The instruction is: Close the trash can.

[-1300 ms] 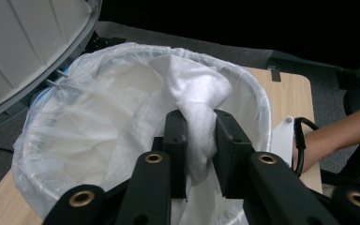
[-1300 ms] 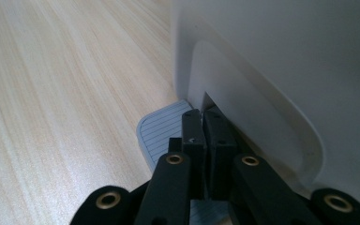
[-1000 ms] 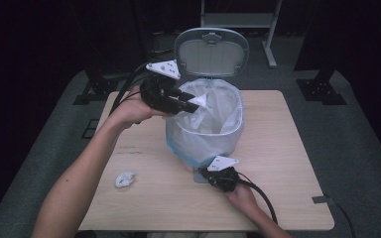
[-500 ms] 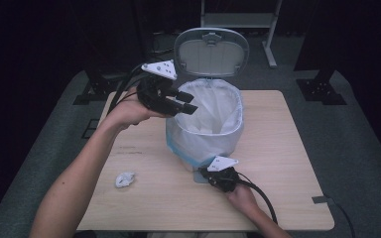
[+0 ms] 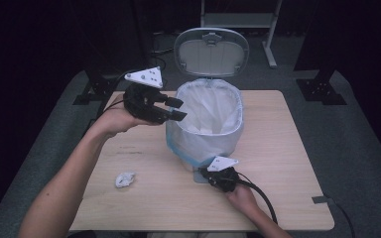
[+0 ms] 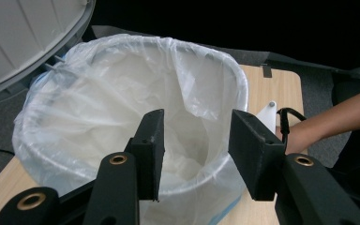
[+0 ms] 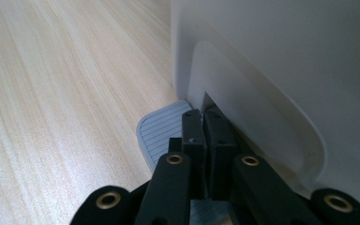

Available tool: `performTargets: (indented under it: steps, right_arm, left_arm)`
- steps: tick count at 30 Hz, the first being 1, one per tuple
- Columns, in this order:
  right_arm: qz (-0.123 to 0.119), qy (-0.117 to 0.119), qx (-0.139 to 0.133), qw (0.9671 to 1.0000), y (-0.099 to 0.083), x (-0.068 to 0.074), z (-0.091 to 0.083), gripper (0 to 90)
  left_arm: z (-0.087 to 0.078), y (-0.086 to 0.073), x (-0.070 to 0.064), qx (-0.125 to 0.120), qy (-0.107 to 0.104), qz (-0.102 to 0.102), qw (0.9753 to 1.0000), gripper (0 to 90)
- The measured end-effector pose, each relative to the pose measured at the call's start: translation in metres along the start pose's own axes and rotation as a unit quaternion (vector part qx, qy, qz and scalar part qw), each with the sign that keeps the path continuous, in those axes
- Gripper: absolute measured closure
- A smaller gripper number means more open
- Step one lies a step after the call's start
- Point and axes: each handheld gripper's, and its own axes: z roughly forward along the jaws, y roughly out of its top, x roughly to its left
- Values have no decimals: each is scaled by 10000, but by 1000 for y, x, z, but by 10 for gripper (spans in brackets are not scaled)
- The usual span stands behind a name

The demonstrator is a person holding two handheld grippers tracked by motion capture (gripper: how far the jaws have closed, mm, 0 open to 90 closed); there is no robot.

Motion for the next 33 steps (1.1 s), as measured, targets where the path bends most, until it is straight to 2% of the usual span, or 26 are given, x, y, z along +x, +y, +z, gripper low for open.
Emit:
performTargets:
  steps: [14,24,33]
  right_arm:
    - [23,5,8,10000,0,0,0,877]
    - [17,-2,14,10000,0,0,0,876]
    - [12,-1,6,10000,0,0,0,877]
  left_arm:
    - [-20,-25,-4,-75,90,-98,9999,527]
    - [-35,-53,-6,-202,206,-251,9993,507]
    - [-43,-68,-8,-238,281,-312,9988,491]
